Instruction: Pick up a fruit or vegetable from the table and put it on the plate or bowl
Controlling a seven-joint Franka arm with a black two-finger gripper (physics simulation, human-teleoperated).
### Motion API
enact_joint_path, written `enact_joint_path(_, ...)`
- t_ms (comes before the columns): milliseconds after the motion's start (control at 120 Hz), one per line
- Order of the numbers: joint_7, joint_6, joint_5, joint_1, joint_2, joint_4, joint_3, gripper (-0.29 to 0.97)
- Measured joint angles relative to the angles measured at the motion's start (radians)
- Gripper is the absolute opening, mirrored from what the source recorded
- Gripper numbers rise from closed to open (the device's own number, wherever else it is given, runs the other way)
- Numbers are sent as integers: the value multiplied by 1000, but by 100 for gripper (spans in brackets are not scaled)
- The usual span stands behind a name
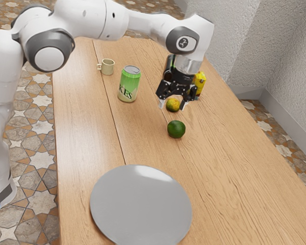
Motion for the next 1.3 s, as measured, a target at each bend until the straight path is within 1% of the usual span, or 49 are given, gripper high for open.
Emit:
enact_joint_path(308,215,92,-10,-5,57,-5,-17,68)
enact_joint_path(550,330,134,-28,1,33,-52,-10,68)
enact_joint_path(775,402,161,-33,-2,40,-53,-14,68)
enact_joint_path(925,436,180,-52,-20,27,-75,-16,68)
enact_joint_path(1083,465,190,-68,-5,-13,-126,14,68)
enact_joint_path(1300,501,206,-73,-2,-3,-128,18,68)
